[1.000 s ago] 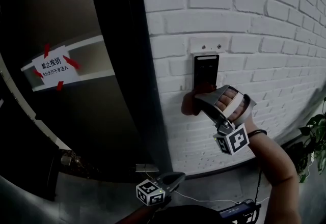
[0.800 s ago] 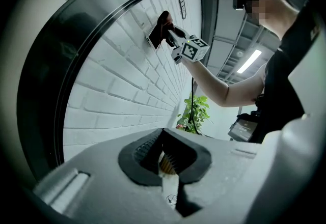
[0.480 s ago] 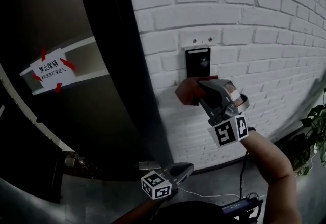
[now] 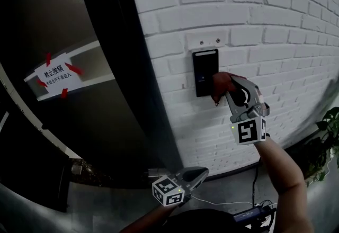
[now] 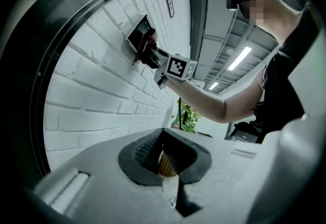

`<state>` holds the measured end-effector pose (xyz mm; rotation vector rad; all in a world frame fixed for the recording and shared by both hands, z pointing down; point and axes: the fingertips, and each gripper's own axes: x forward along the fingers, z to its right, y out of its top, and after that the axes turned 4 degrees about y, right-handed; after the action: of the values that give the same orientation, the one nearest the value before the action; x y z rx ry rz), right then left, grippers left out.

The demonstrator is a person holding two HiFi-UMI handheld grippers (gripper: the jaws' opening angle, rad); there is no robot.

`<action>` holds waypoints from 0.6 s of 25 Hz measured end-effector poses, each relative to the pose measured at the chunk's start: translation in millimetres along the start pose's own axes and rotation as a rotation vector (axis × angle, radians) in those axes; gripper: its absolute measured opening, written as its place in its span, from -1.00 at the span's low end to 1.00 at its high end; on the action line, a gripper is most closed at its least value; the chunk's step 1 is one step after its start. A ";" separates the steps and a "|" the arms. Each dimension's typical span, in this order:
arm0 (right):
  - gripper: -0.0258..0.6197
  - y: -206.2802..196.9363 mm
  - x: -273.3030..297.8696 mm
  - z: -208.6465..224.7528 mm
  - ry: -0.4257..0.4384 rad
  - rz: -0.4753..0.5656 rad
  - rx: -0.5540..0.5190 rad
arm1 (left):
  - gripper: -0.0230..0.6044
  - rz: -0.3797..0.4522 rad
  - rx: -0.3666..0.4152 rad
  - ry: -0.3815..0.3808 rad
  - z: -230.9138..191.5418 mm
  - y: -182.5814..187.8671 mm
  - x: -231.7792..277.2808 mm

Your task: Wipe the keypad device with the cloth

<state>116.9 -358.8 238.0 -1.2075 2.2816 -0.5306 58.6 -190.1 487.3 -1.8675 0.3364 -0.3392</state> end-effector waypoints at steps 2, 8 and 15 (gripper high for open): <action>-0.65 -3.5 -0.2 -18.5 0.037 -0.012 -0.013 | -0.92 -0.003 -0.014 0.007 -0.9 -5.7 -1.5; -0.65 -28.3 -1.1 -57.9 0.117 -0.098 -0.055 | -0.92 -0.009 -0.022 0.018 -5.9 -9.6 -5.3; -0.65 -53.0 -8.0 -98.4 0.281 -0.149 0.095 | -0.91 -0.006 -0.040 0.030 -7.9 -15.1 -13.7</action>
<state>96.7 -369.9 347.7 -1.3328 2.3730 -0.9051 43.9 -186.9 503.2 -1.9045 0.3601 -0.3678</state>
